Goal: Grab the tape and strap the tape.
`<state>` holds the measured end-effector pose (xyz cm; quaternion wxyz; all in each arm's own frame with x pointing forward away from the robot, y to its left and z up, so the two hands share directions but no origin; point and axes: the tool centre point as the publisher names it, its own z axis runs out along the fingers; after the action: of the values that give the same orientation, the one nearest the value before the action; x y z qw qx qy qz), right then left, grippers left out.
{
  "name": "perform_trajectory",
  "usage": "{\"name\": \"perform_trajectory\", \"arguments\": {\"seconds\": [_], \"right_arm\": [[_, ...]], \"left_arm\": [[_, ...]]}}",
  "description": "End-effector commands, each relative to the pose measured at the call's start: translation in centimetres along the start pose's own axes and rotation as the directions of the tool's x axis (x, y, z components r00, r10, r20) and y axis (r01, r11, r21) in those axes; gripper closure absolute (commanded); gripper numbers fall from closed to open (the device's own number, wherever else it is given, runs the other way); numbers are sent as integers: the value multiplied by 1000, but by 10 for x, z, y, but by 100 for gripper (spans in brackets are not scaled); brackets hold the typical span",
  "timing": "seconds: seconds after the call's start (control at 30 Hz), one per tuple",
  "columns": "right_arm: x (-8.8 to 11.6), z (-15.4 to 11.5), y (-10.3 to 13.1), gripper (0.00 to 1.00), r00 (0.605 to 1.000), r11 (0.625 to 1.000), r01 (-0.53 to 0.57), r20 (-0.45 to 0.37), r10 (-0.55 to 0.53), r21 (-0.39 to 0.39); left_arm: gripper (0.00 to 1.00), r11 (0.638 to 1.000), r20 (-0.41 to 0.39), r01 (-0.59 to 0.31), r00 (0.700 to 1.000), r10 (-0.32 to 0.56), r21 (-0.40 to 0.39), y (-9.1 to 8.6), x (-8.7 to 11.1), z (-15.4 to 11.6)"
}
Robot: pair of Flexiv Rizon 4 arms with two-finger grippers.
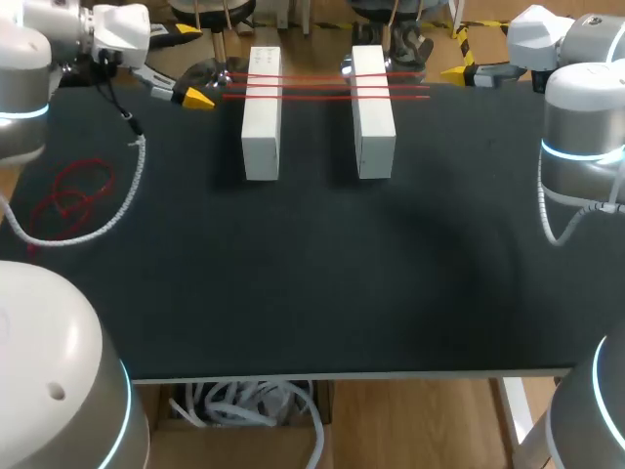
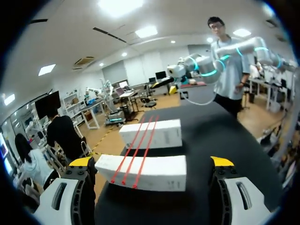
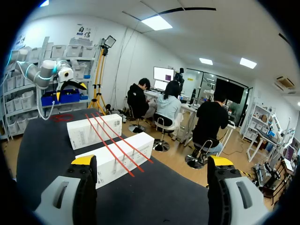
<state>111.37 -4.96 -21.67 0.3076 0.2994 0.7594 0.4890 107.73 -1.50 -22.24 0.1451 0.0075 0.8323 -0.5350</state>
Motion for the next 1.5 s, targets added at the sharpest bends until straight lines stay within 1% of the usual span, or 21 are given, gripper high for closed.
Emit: {"name": "perform_trajectory", "arguments": {"seconds": [0.03,0.1,0.17,0.37,0.4,0.43,0.47,0.53,0.57,0.6,0.63,0.67,0.77,0.83,1.03,1.1,1.2,1.4,1.5], "right_arm": [[0,0,0,0,1000,1000,0,-1,0,3],[0,0,0,0,1000,1000,0,-1,0,3],[0,0,0,0,1000,1000,0,-1,0,3],[0,0,0,0,1000,1000,0,-1,0,3],[0,0,0,0,1000,1000,0,-1,0,3],[0,0,0,0,1000,1000,0,-1,0,3],[0,0,0,0,1000,1000,0,-1,0,3],[0,0,0,0,1000,1000,0,-1,0,3],[0,0,0,0,1000,1000,0,-1,0,3],[0,0,0,0,1000,1000,0,-1,0,3],[0,0,0,0,1000,1000,0,-1,0,3],[0,0,0,0,1000,1000,0,-1,0,3],[0,0,0,0,1000,1000,0,-1,0,3],[0,0,0,0,1000,1000,0,-1,0,3],[0,0,0,0,1000,1000,0,-1,0,3],[0,0,0,0,1000,1000,0,-1,0,3],[0,0,0,0,1000,1000,0,-1,0,3],[0,0,0,0,1000,1000,0,-1,0,3],[0,0,0,0,1000,1000,0,-1,0,3]], "left_arm": [[0,998,-203,-66,977,65,5,4,-10,2],[0,994,-229,-106,968,107,16,7,-14,4],[0,993,-244,-112,963,117,35,11,-17,5],[1,987,-255,-138,955,153,77,25,-26,14],[20,986,-258,-141,953,158,85,27,-26,16],[29,986,-262,-139,952,159,91,29,-27,18],[29,985,-264,-141,951,162,96,30,-27,21],[39,985,-265,-135,951,160,109,34,-28,25],[40,985,-265,-134,951,160,113,36,-28,27],[51,984,-264,-130,951,158,119,37,-27,29],[58,984,-265,-126,952,155,123,40,-27,31],[58,984,-264,-124,952,154,125,41,-27,33],[53,983,-262,-125,952,157,134,45,-27,38],[53,982,-257,-123,954,156,142,48,-26,42],[55,981,-246,-111,958,149,161,58,-27,49],[58,980,-244,-106,959,145,167,61,-27,50],[55,980,-235,-99,962,138,172,65,-26,52],[61,979,-227,-85,966,127,187,72,-25,57],[71,978,-221,-79,968,122,193,75,-24,58]]}}
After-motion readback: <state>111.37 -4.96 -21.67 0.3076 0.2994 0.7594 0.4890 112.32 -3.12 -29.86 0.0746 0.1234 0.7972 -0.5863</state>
